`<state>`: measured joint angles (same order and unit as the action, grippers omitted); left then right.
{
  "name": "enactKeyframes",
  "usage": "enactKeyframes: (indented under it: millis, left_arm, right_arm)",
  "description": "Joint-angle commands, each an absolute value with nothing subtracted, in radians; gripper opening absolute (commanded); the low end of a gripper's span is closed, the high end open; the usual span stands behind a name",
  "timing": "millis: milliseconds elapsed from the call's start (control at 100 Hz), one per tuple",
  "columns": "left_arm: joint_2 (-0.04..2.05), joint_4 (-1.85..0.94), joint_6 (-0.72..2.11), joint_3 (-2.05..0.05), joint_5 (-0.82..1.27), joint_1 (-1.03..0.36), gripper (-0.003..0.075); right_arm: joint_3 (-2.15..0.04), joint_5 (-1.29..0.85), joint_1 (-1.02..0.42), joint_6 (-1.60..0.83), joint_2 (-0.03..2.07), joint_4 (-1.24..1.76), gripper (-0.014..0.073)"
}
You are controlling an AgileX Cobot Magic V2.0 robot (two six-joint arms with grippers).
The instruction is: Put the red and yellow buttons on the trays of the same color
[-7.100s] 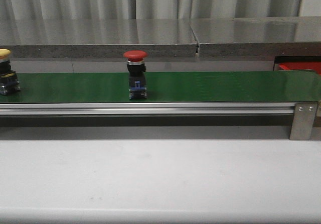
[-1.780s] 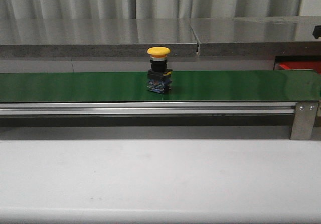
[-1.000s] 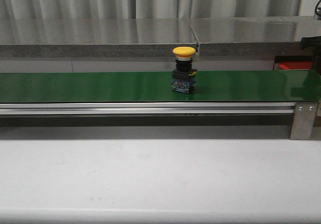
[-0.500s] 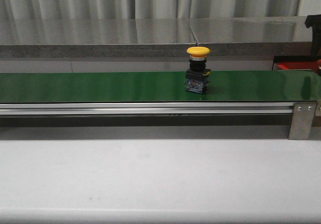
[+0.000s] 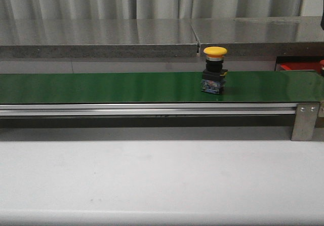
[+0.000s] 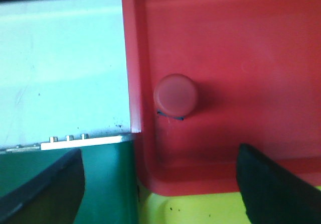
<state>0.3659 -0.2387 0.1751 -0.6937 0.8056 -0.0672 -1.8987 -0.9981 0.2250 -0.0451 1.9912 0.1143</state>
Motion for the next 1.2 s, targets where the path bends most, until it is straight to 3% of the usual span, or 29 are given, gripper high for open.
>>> enactKeyframes:
  millis: [0,700,1190]
  left_arm:
    - [0.374,-0.259,0.171,-0.718,0.741,-0.075,-0.0020]
    - [0.374,-0.259,0.171,-0.718,0.741,-0.075,-0.0020]
    - [0.374,-0.259,0.171,-0.718,0.741,-0.075,-0.0020]
  right_arm:
    - [-1.871,-0.945,0.222,-0.066,1.880,0.114,0.0612]
    - [-1.526,-0.921,0.198,-0.122,1.565,0.129,0.0612]
    - [-1.526,-1.033,-0.061,-0.288,1.602,0.155,0.0612]
